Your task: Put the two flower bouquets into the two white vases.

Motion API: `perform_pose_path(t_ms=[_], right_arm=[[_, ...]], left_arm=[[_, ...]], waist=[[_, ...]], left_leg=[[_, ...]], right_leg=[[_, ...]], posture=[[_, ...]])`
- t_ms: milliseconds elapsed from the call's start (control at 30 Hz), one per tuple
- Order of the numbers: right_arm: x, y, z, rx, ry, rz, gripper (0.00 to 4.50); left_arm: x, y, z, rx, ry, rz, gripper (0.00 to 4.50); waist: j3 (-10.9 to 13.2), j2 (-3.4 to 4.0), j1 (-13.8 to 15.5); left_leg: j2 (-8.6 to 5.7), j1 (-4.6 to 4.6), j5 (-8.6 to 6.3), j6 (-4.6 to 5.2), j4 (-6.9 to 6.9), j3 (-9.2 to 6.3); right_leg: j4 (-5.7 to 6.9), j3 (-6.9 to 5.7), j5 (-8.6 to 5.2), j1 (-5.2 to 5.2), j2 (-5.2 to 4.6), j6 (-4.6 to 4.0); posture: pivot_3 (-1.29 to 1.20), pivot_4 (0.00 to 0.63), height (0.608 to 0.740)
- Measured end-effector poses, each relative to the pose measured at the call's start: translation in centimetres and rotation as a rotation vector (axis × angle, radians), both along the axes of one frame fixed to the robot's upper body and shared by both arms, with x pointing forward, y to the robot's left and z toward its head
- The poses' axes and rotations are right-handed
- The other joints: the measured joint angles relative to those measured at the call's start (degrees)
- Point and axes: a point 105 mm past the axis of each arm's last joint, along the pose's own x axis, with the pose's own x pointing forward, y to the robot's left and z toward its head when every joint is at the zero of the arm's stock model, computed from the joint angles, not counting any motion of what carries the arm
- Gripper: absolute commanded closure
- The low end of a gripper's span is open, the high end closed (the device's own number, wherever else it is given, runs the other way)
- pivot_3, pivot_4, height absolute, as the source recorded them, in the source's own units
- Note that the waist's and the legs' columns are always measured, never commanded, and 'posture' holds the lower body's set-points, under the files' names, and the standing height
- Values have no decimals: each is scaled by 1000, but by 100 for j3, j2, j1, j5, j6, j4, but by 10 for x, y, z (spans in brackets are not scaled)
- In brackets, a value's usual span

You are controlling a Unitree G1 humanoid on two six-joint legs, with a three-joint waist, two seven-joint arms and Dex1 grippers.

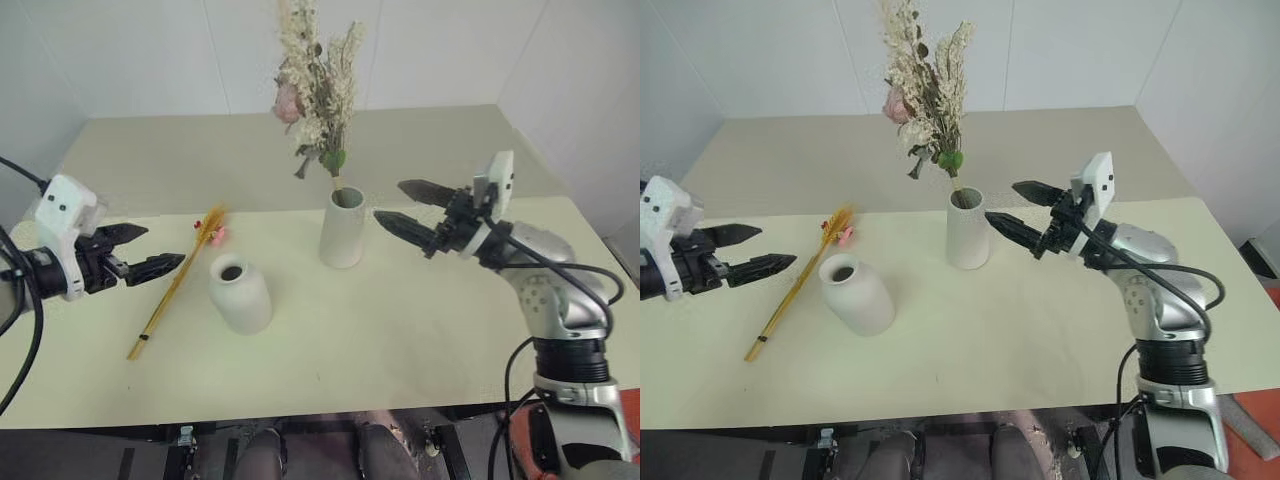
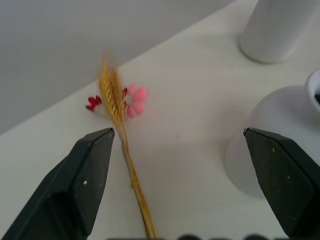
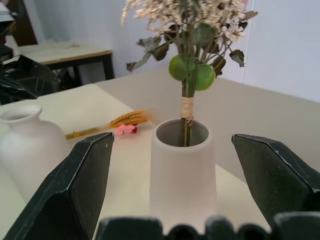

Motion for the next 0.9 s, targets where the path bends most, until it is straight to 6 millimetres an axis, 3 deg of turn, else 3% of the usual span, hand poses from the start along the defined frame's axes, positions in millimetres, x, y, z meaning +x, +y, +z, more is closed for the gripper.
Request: perform_pose_path(t_ms=[200,500,700,900], right_arm=[[-15,-10,1,-133,8,108,48],[-28,-12,1,-210,11,219,48],[-31,-9,-1,-226,15,263,48],[-33,-8,0,-229,13,277,48]], left_arm=[[15,1,-15,46,127,96,0],[54,-6,-46,40,323,243,0],[69,-4,-36,40,380,330,0],[70,-7,-68,78,515,378,0]], waist=[[0,-1,23],[1,-4,58],[1,-4,64],[1,-5,75]], left_leg=[[-1,0,0,0,2,0],[-7,-13,0,0,15,-2],[-9,-13,0,0,19,-3],[-10,-16,0,0,25,-5]], right_leg=[[-1,-2,0,3,0,1],[2,-4,0,-1,-1,1],[4,-5,-1,-1,-2,2],[7,-5,-1,-1,-2,2]], posture=[[0,150,740],[0,150,740],[0,150,740],[0,150,740]])
